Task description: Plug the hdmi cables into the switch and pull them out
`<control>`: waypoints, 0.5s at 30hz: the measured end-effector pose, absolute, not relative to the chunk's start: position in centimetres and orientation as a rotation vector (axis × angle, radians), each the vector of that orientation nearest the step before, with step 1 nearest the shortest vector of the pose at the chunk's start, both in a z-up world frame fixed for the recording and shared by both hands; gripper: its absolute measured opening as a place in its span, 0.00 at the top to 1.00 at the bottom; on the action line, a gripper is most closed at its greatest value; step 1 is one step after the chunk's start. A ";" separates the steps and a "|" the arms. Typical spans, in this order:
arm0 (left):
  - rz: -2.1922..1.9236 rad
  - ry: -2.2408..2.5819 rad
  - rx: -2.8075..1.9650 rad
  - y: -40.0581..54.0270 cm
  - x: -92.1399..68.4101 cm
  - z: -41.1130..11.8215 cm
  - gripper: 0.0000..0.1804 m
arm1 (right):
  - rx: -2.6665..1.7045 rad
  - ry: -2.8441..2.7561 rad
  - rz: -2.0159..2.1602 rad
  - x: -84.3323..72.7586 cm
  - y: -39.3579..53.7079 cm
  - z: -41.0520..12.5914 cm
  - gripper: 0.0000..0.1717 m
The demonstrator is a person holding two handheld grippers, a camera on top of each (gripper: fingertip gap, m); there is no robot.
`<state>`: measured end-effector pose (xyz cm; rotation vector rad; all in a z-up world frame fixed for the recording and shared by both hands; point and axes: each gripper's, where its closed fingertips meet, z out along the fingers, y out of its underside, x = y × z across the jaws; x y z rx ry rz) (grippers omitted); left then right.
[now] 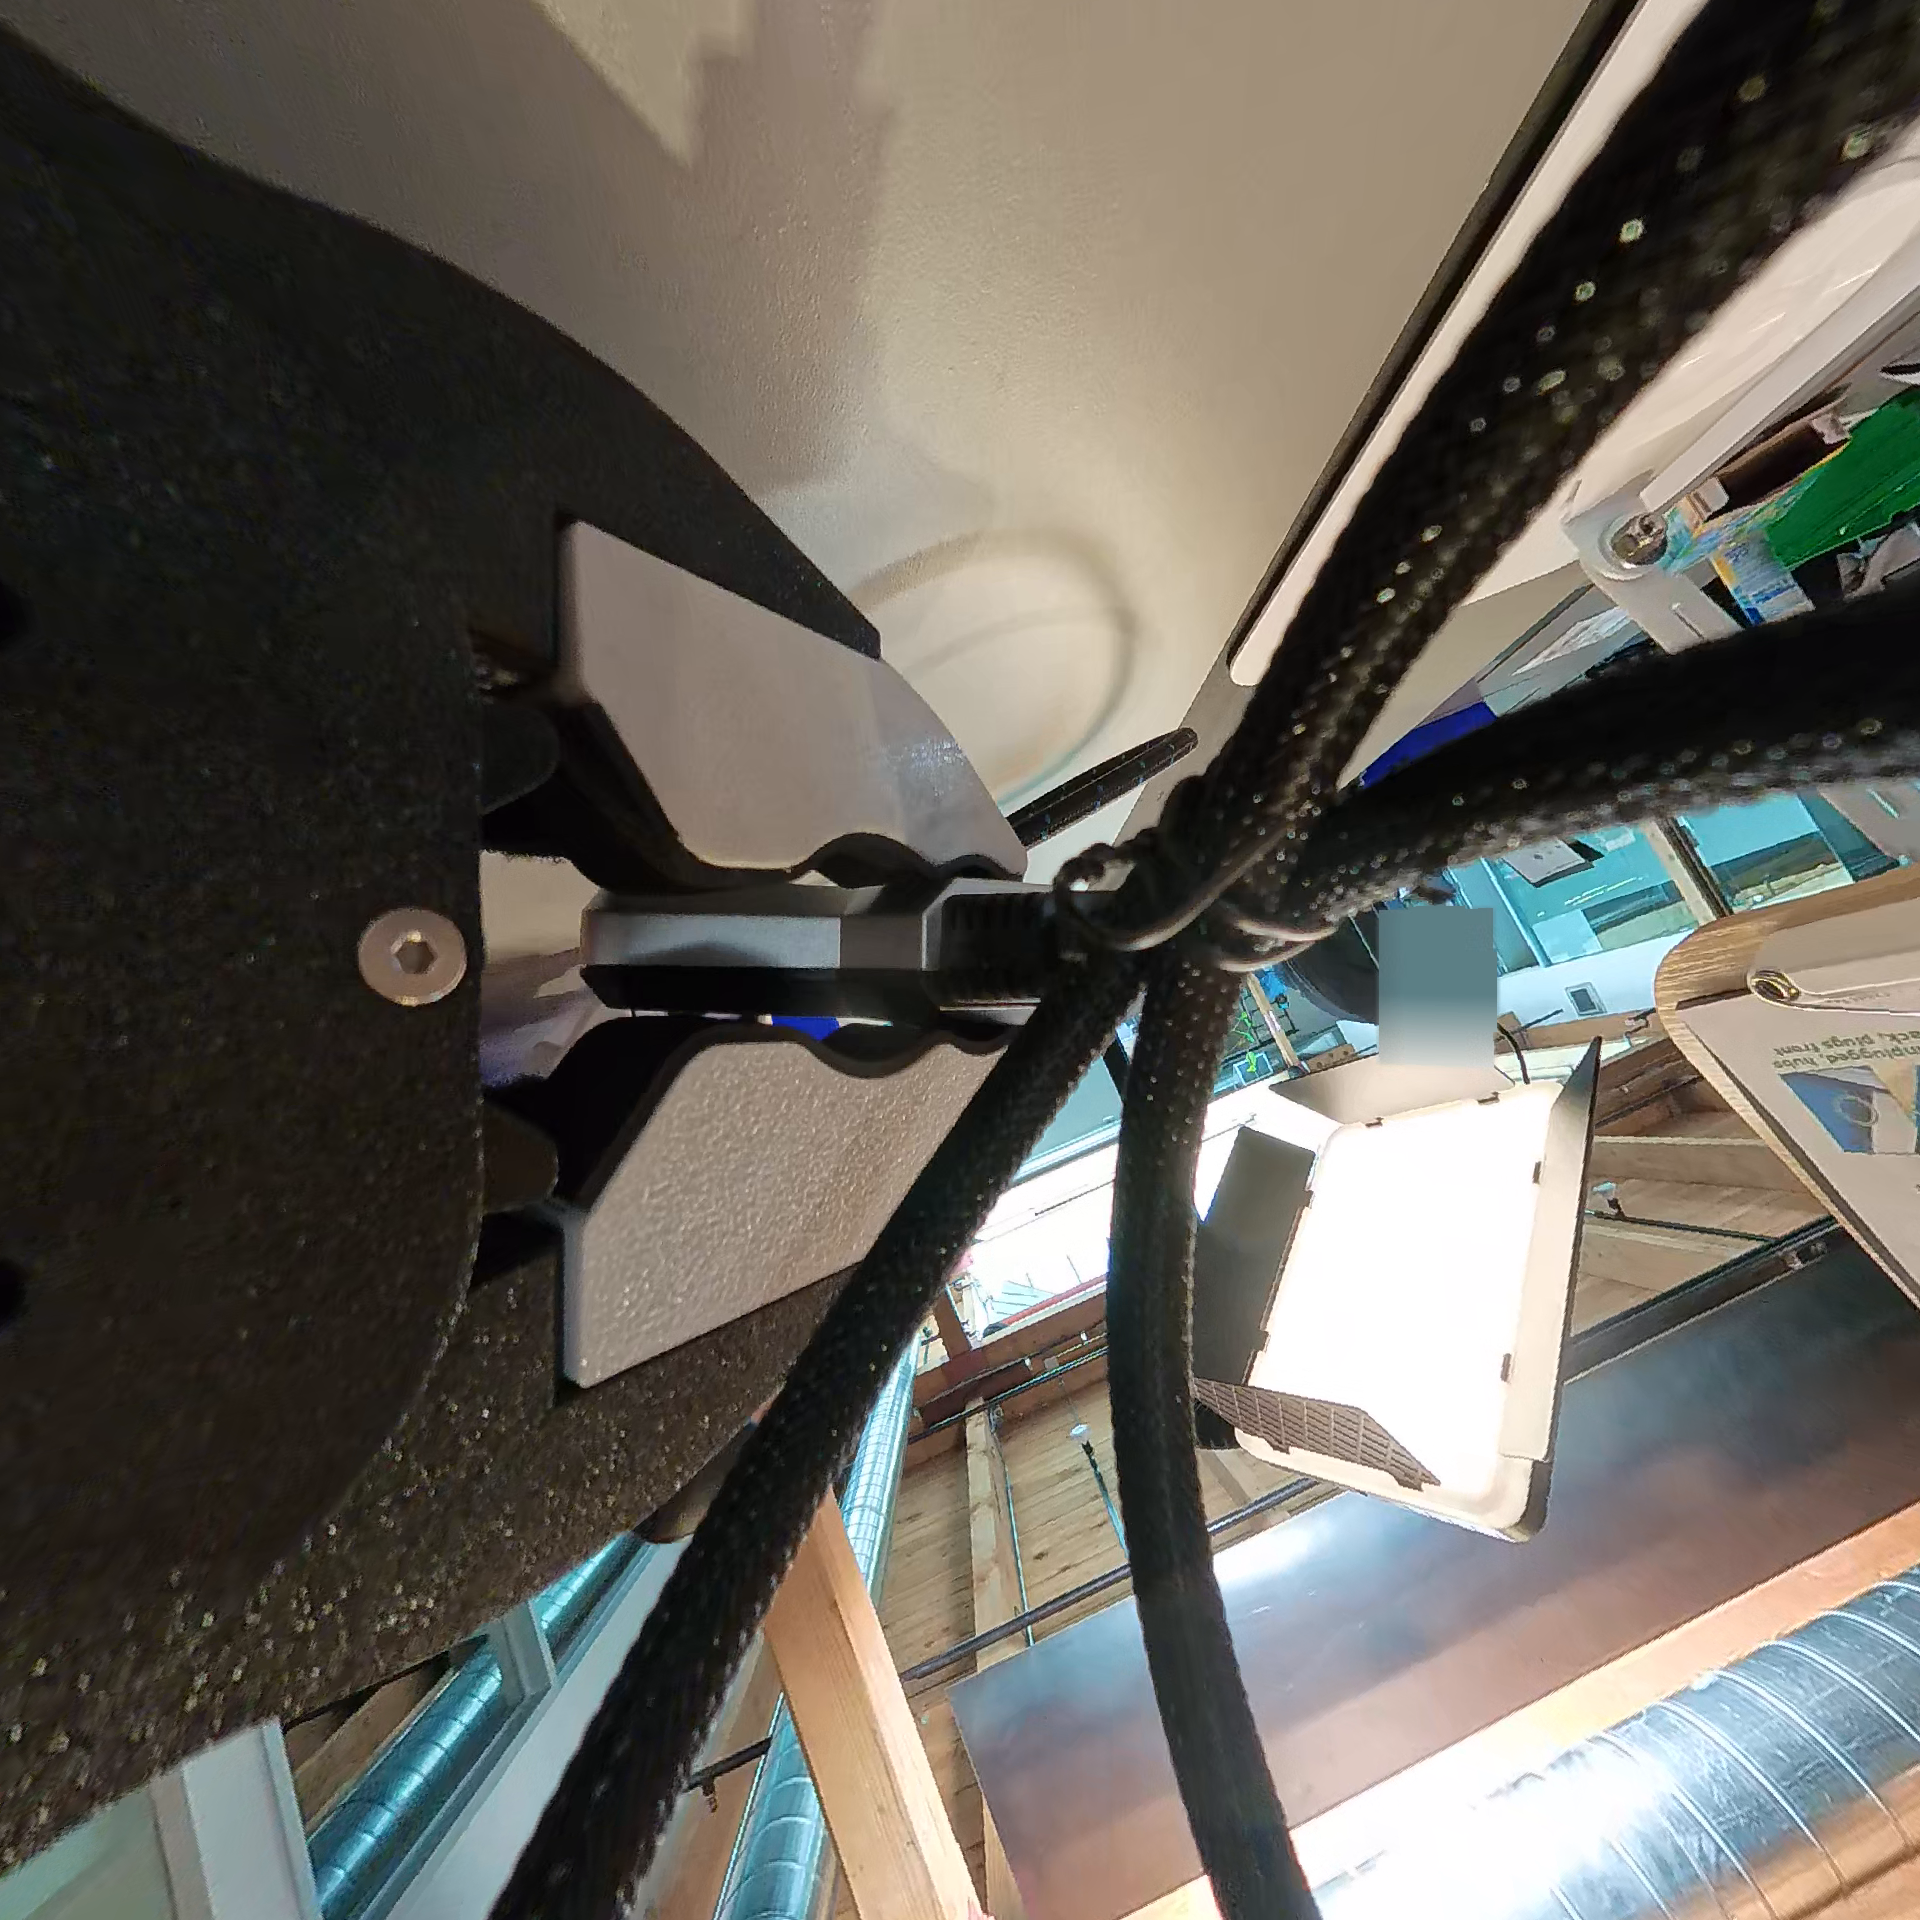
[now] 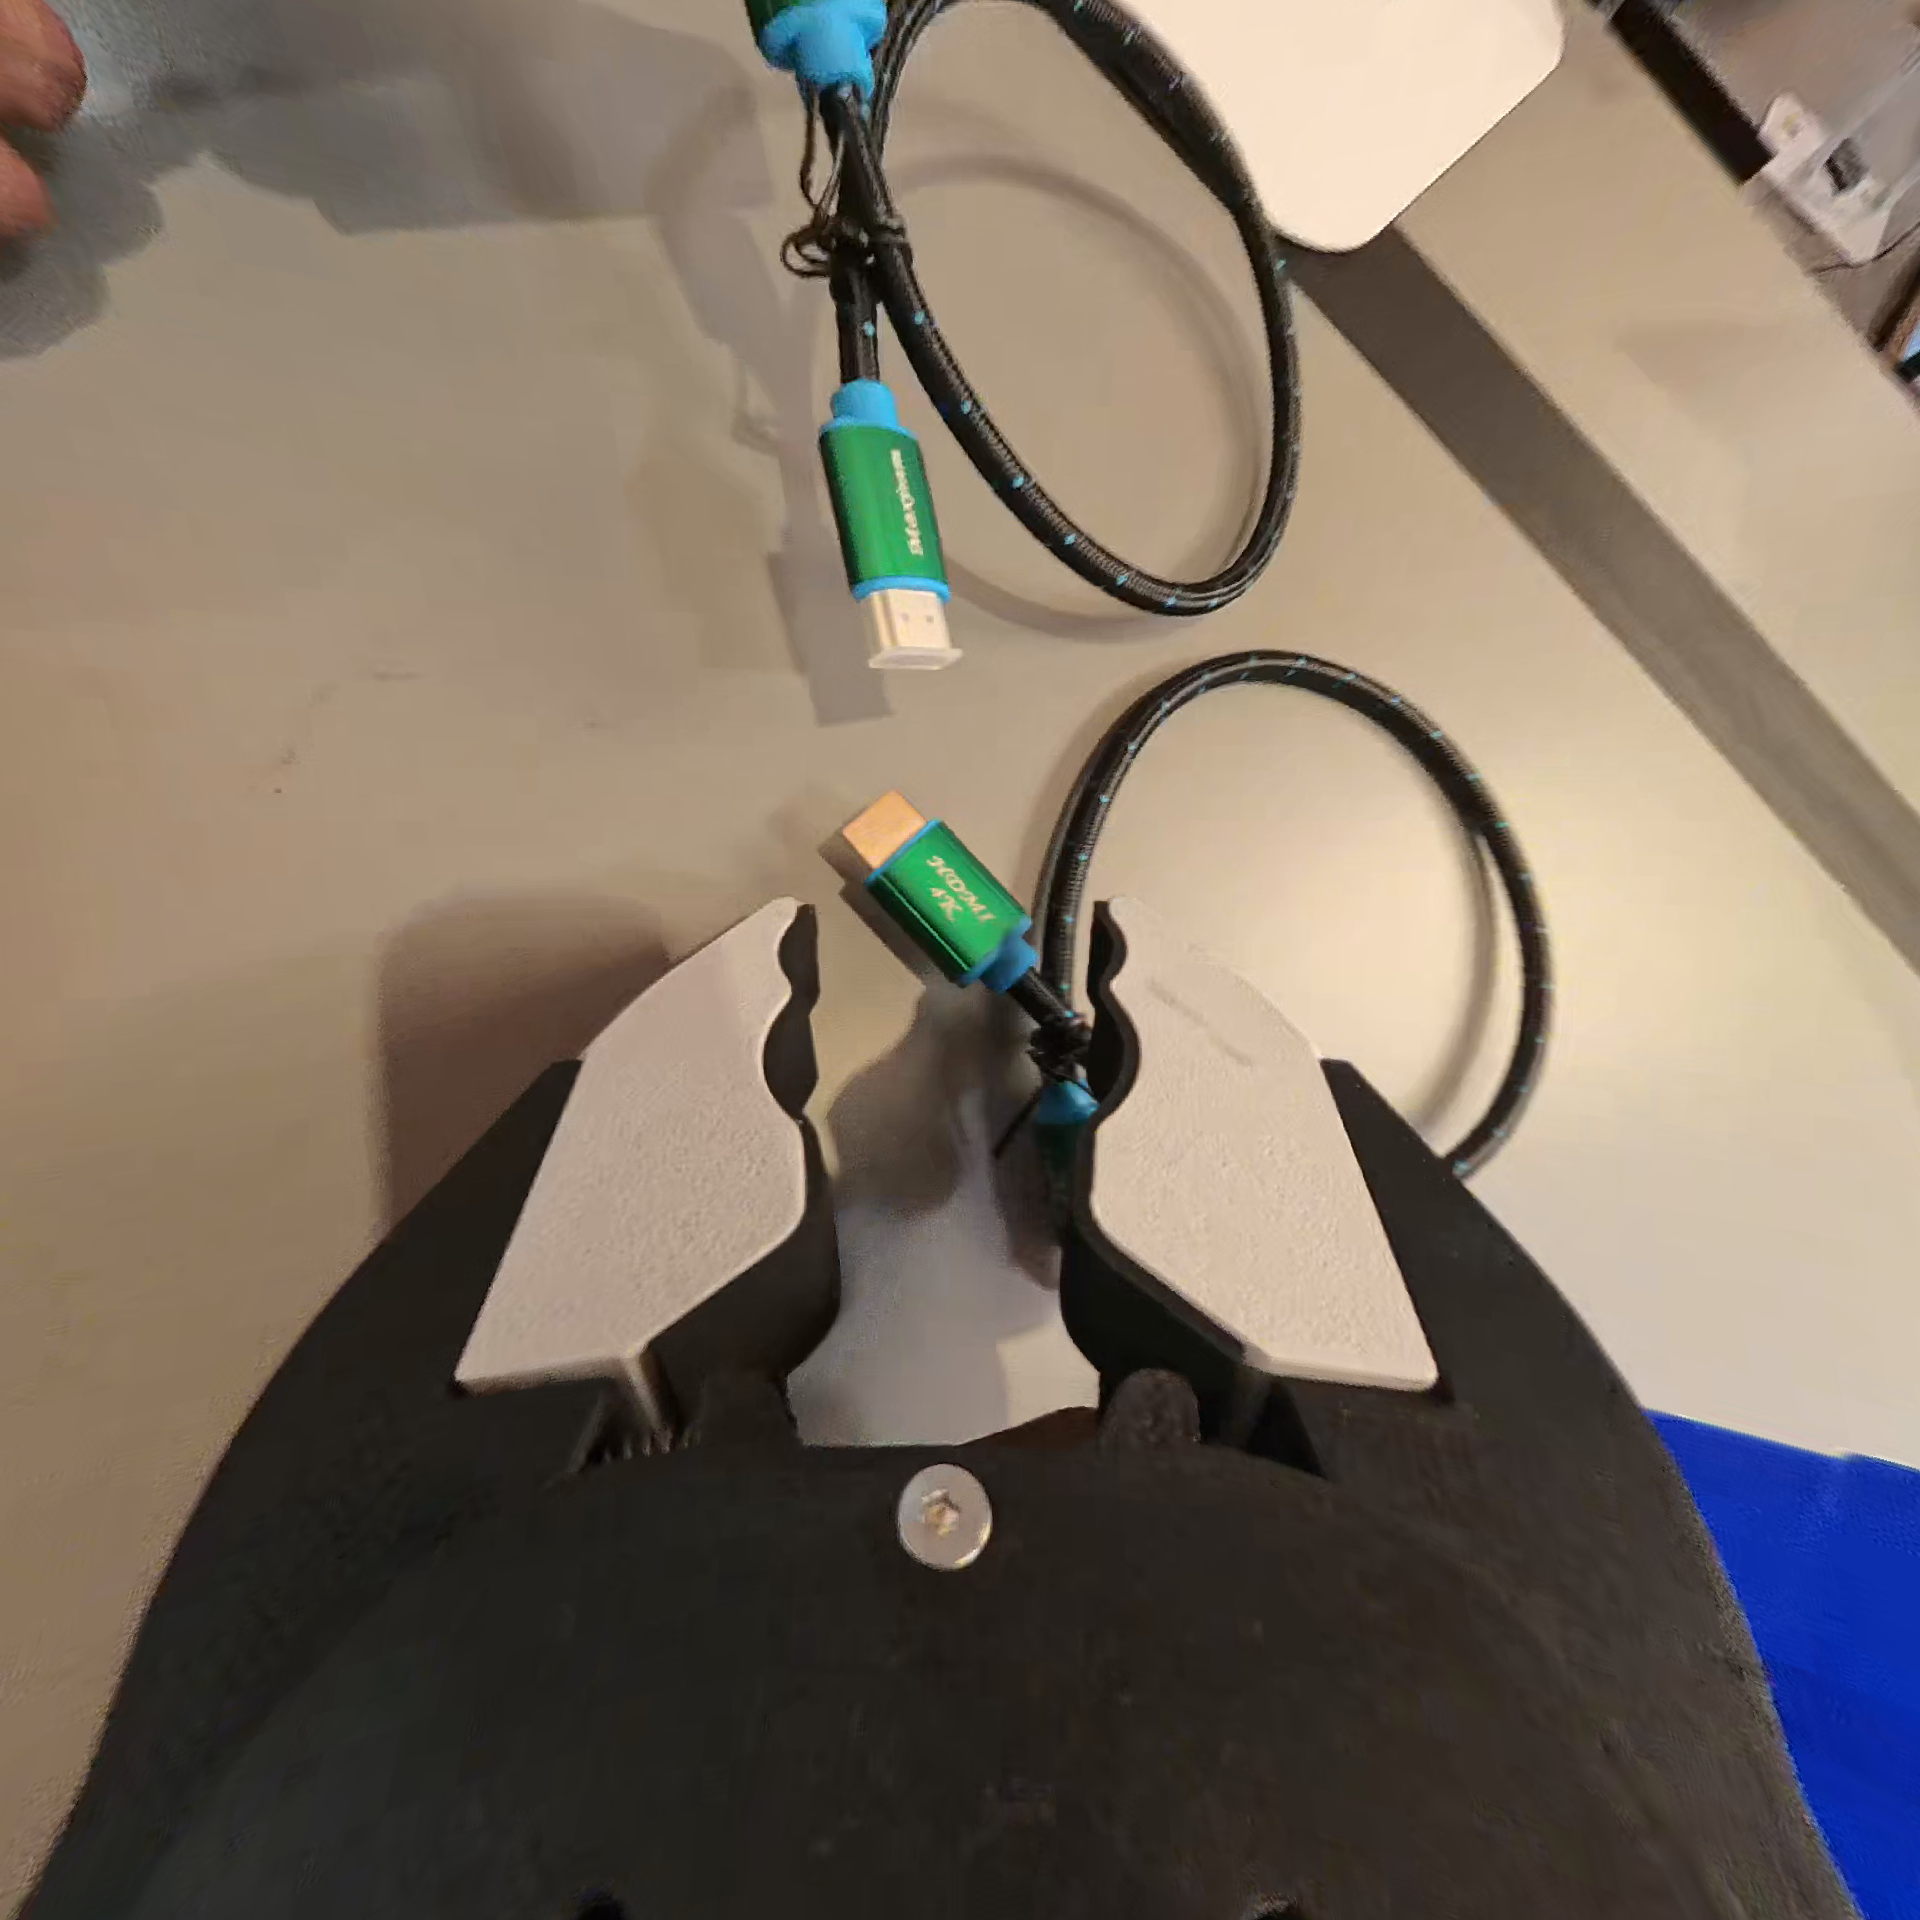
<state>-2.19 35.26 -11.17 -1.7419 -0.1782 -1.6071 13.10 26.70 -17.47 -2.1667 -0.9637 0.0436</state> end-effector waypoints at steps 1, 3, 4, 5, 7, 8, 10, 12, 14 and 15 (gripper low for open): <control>-1.610 -0.179 -1.741 35.3 -2.2 -11.2 0.88 | -2.149 -0.955 0.039 13.4 26.8 -17.0 0.71; -1.615 -0.177 -1.742 35.2 -2.1 -11.2 0.88 | -2.157 -0.899 0.076 14.1 27.0 -16.6 0.70; -1.616 -0.176 -1.743 35.2 -2.1 -11.2 0.88 | -2.178 -0.876 0.091 14.4 27.1 -16.8 0.70; -1.615 -0.174 -1.745 35.2 -2.1 -11.2 0.88 | -2.206 -0.874 0.087 14.7 27.1 -17.4 0.69; -1.609 -0.172 -1.749 35.2 -2.0 -11.2 0.88 | -2.229 -0.922 0.071 14.5 27.0 -18.6 0.72; -1.608 -0.174 -1.749 35.2 -2.0 -11.2 0.88 | -2.218 -0.940 0.093 13.9 26.8 -18.7 0.72; -1.608 -0.179 -1.745 35.2 -2.1 -11.2 0.88 | -2.216 -0.966 0.084 13.2 26.6 -18.8 0.74; -1.611 -0.188 -1.741 35.3 -2.2 -11.2 0.88 | -2.205 -0.999 0.057 12.9 26.4 -18.8 0.80; -1.616 -0.198 -1.734 35.3 -2.3 -11.2 0.88 | -2.193 -1.018 0.015 12.7 26.5 -18.8 0.86; -1.621 -0.204 -1.729 35.3 -2.3 -11.1 0.88 | -2.183 -1.026 -0.007 12.7 26.6 -18.8 0.87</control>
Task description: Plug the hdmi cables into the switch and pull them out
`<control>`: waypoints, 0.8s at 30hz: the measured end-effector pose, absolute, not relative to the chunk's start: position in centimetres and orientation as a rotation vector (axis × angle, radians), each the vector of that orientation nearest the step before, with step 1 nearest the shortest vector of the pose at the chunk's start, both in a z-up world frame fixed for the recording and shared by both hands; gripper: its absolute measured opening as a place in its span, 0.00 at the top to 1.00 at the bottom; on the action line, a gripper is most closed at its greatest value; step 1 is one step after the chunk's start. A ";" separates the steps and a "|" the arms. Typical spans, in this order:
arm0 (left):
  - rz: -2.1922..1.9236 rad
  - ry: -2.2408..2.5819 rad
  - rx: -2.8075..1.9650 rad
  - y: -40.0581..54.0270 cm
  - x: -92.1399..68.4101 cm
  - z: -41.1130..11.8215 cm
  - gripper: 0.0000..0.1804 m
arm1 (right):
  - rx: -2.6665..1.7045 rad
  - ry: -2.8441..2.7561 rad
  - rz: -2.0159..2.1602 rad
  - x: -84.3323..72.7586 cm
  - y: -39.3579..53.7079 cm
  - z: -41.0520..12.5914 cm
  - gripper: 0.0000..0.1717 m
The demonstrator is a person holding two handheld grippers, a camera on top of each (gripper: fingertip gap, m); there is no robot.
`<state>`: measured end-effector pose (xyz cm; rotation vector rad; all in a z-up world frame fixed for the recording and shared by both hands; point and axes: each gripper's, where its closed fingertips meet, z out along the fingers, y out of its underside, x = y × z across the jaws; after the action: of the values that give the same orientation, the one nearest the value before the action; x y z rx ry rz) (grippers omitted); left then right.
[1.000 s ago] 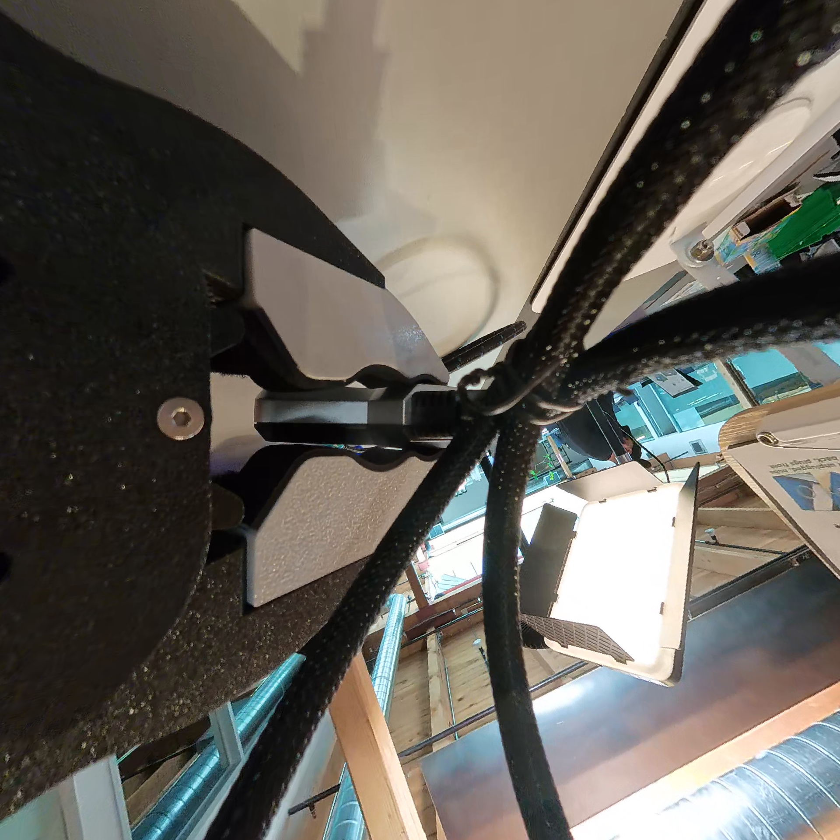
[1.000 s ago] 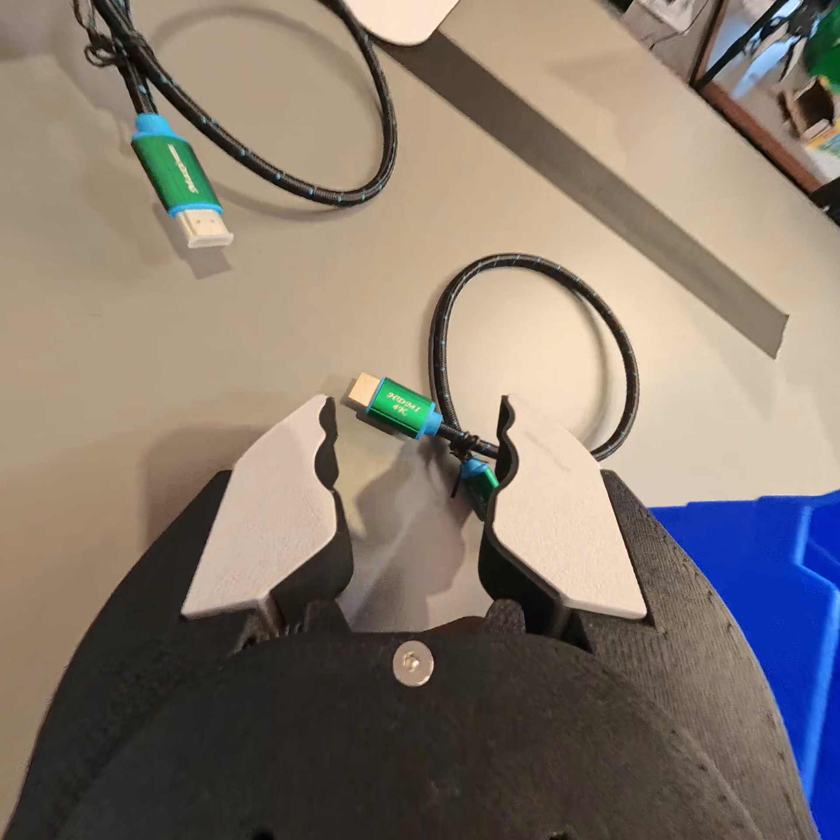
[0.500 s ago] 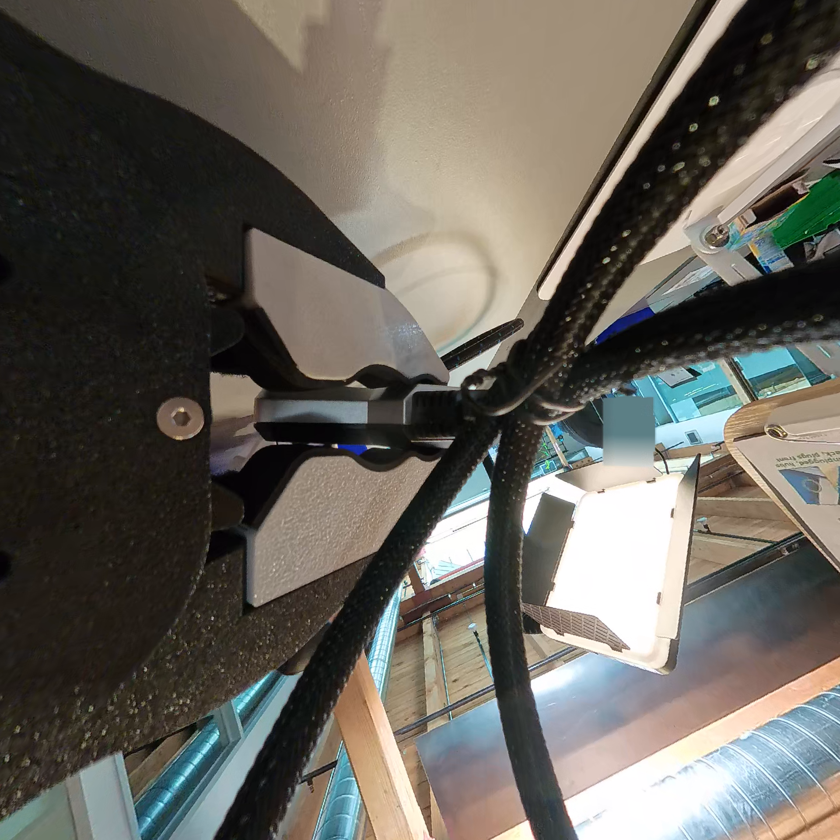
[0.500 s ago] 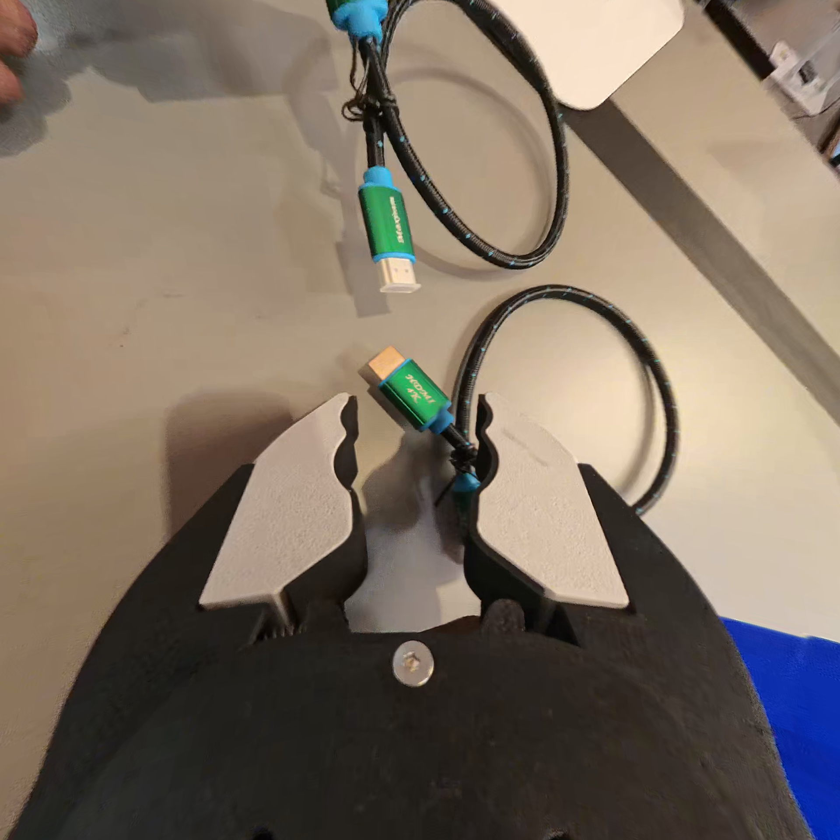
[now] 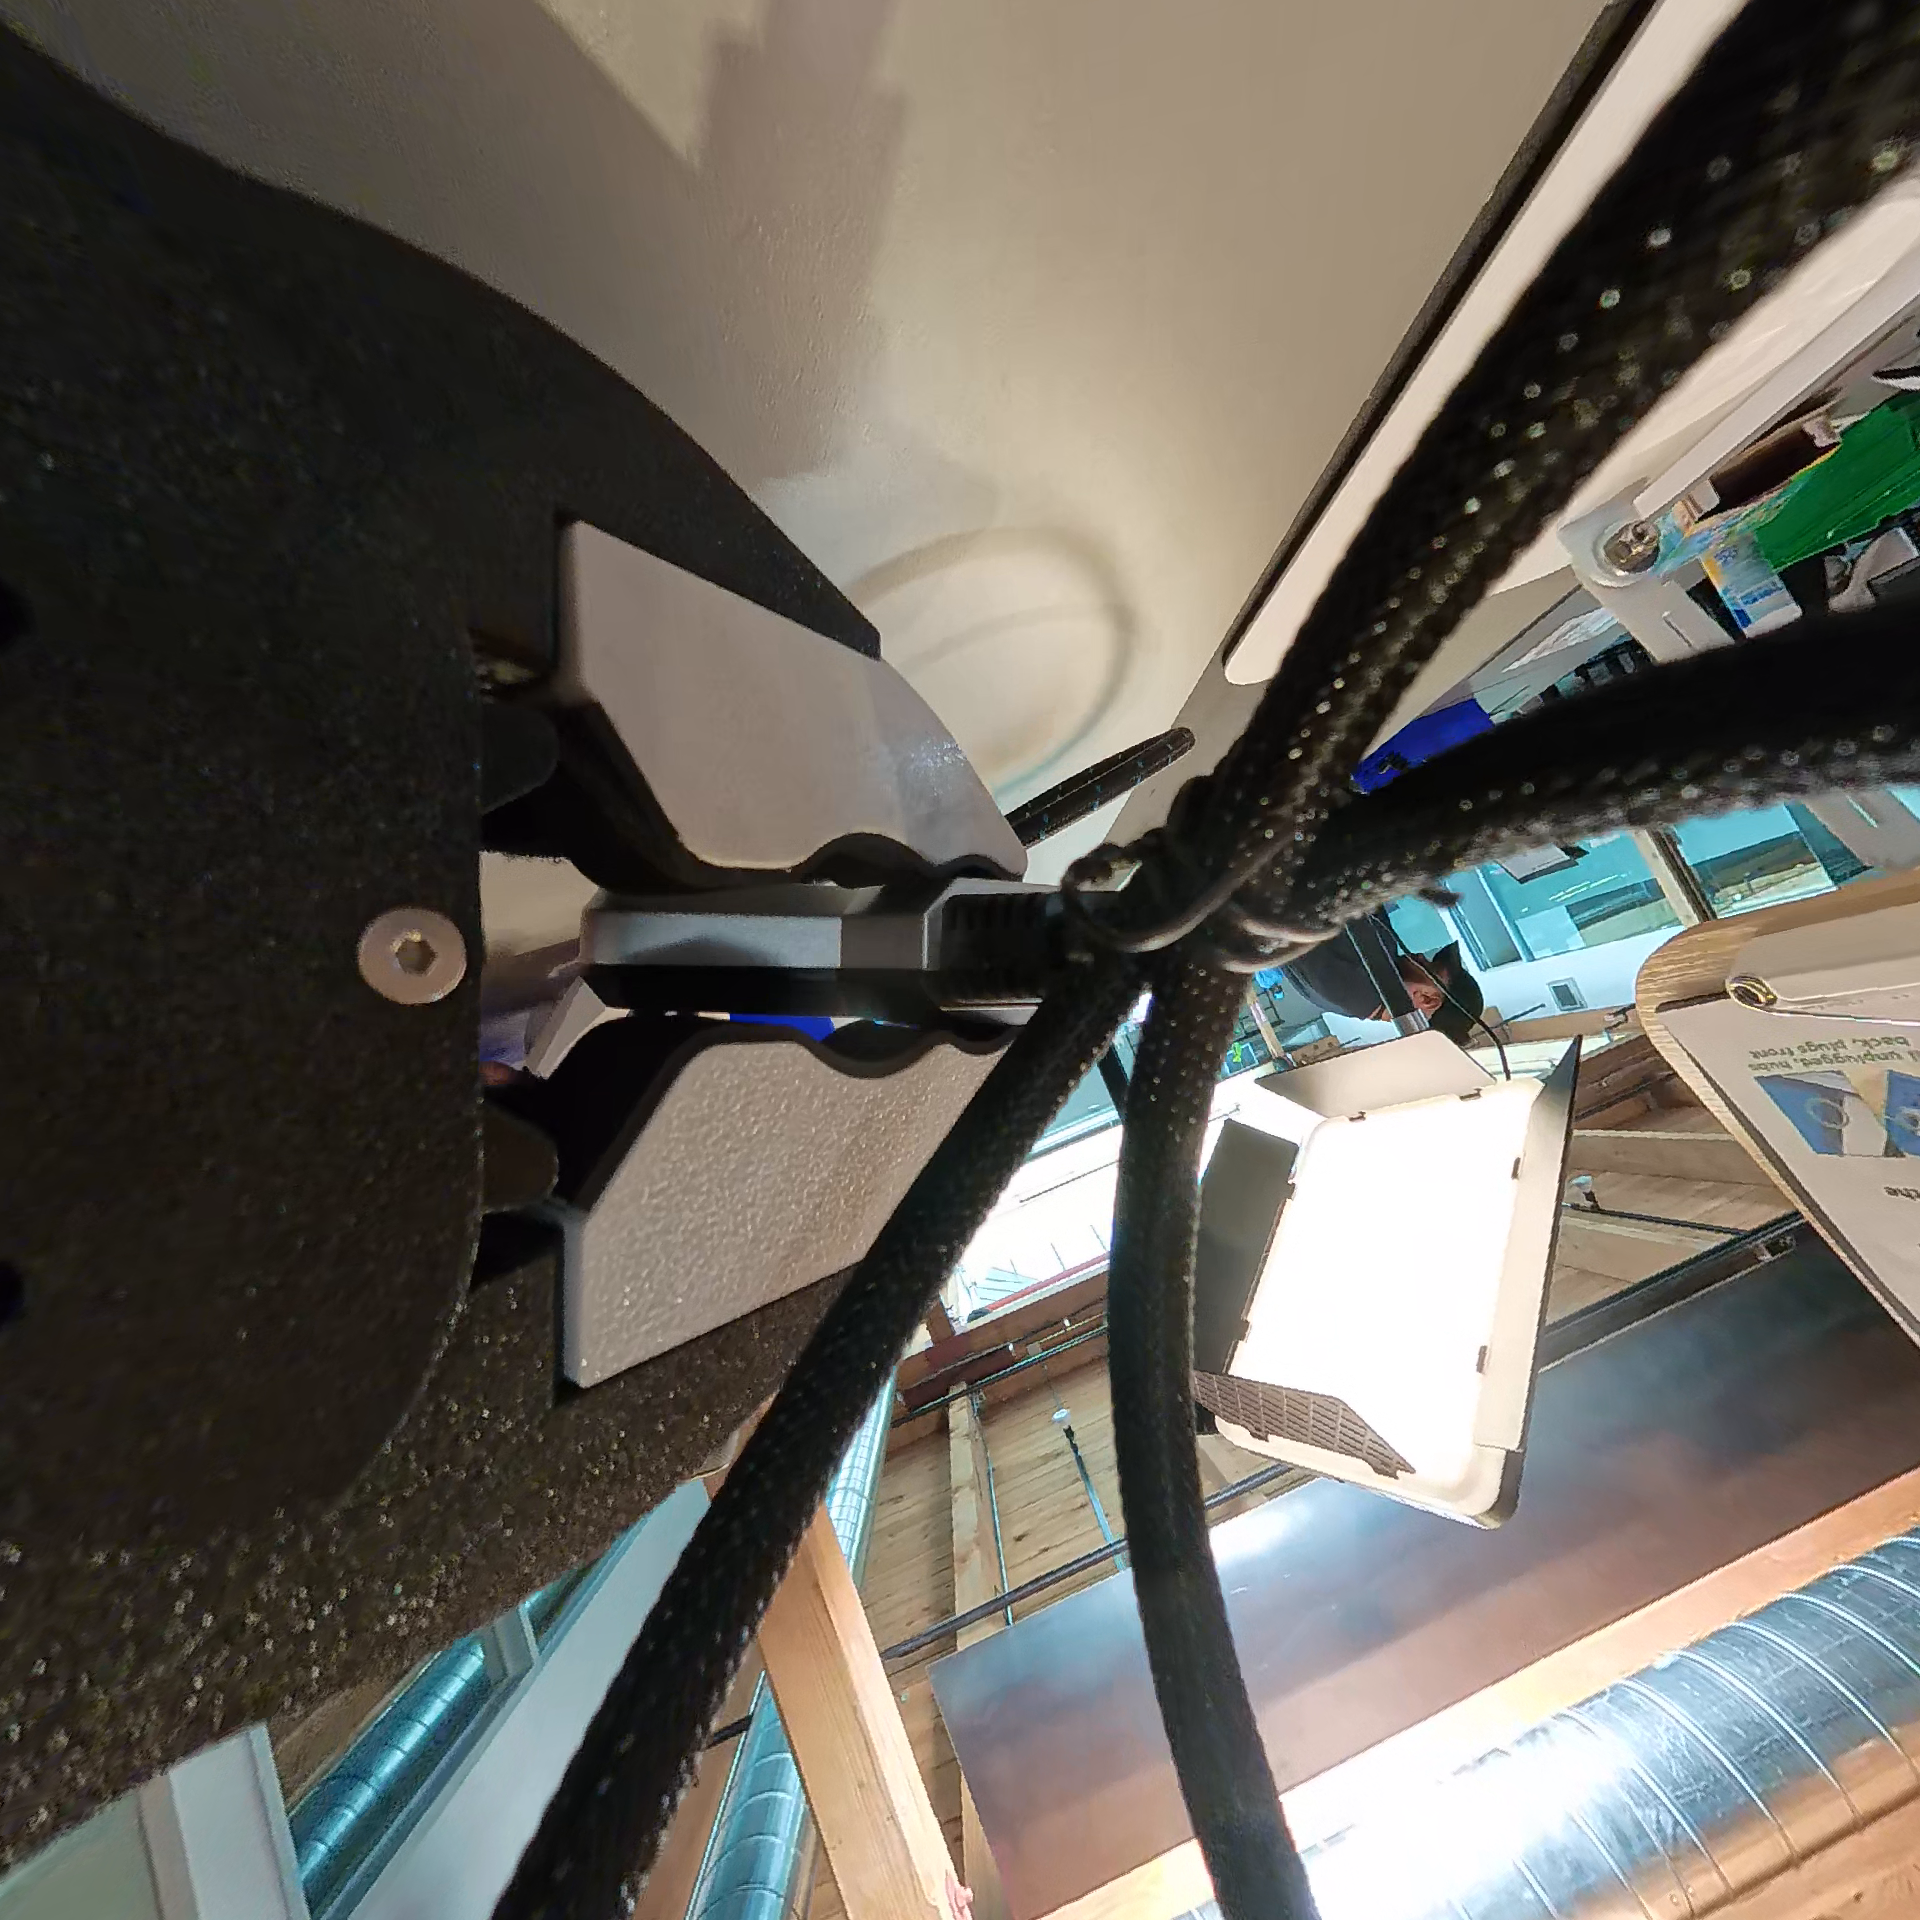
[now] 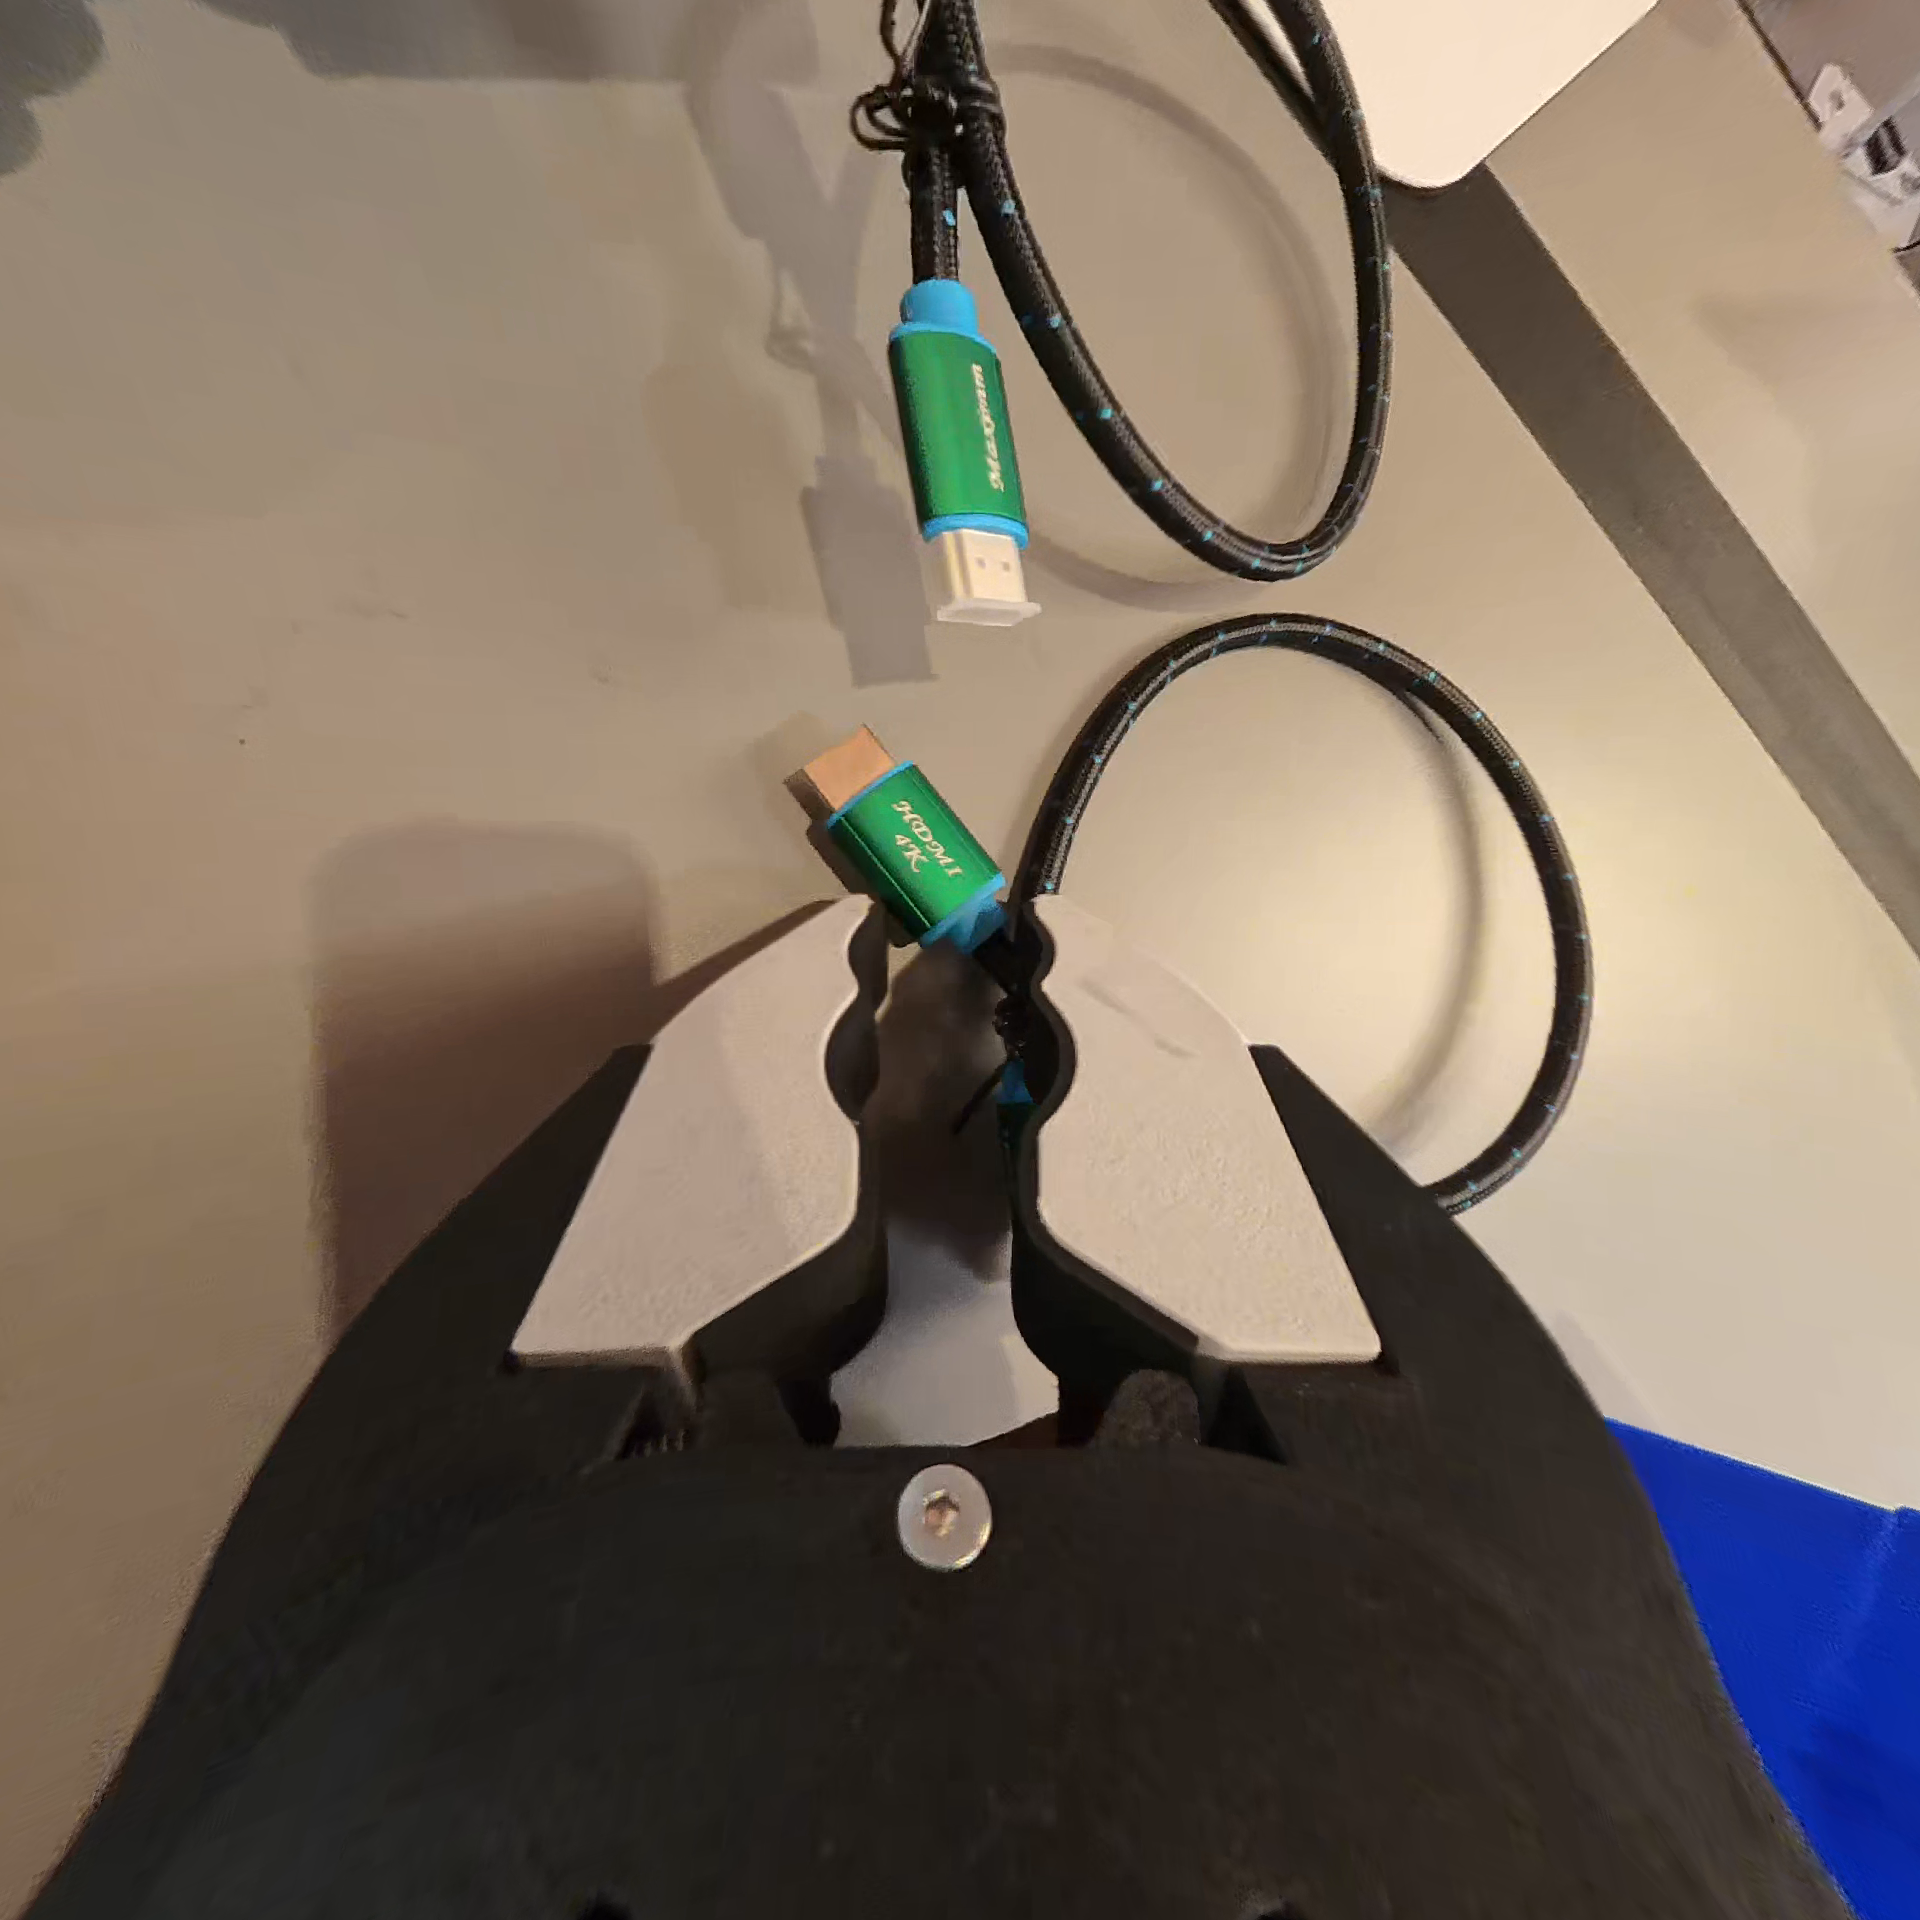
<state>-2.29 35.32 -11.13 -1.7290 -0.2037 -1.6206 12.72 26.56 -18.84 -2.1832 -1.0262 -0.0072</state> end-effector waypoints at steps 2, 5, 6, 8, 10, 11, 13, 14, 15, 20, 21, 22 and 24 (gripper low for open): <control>-1.634 -0.217 -1.718 35.4 -2.3 -11.1 0.88 | -2.176 -1.032 -0.017 12.5 26.6 -18.8 0.87; -1.664 -0.243 -1.687 35.4 -2.4 -10.9 0.88 | -2.149 -1.048 -0.023 11.8 26.6 -18.6 0.88; -1.678 -0.255 -1.675 35.4 -2.4 -10.8 0.88 | -2.135 -1.046 -0.017 11.5 26.6 -18.4 0.89; -1.701 -0.286 -1.647 35.4 -2.4 -10.7 0.88 | -2.092 -1.022 -0.001 10.5 26.8 -17.6 0.90; -1.727 -0.323 -1.615 35.5 -2.3 -10.6 0.88 | -2.038 -0.977 0.012 9.3 27.1 -16.8 0.90; -1.740 -0.342 -1.602 35.5 -2.2 -10.5 0.88 | -2.010 -0.957 0.011 8.7 27.3 -16.5 0.90; -1.761 -0.377 -1.585 35.5 -2.0 -10.6 0.88 | -1.956 -0.930 -0.024 7.4 27.6 -16.1 0.91; -1.770 -0.393 -1.580 35.4 -1.9 -10.7 0.88 | -1.933 -0.909 -0.071 7.1 27.9 -16.0 0.91; -1.774 -0.408 -1.578 35.4 -1.8 -10.8 0.89 | -1.912 -0.889 -0.129 6.8 28.2 -16.0 0.91; -1.793 -0.444 -1.555 35.5 -1.8 -10.8 0.88 | -1.819 -0.853 -0.321 4.5 29.7 -15.6 0.92; -1.796 -0.442 -1.553 35.5 -1.8 -10.7 0.88 | -1.795 -0.853 -0.335 3.9 30.2 -15.3 0.92; -1.798 -0.430 -1.552 35.5 -1.8 -10.7 0.88 | -1.769 -0.850 -0.347 3.3 30.6 -15.0 0.92; -1.781 -0.381 -1.558 35.5 -1.9 -10.4 0.88 | -1.735 -0.848 -0.358 2.7 31.1 -14.6 0.92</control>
<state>-1.91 35.48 -10.37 -1.5583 -0.3812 -1.7814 2.70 31.15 -14.65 -1.7353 -0.8477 -0.3583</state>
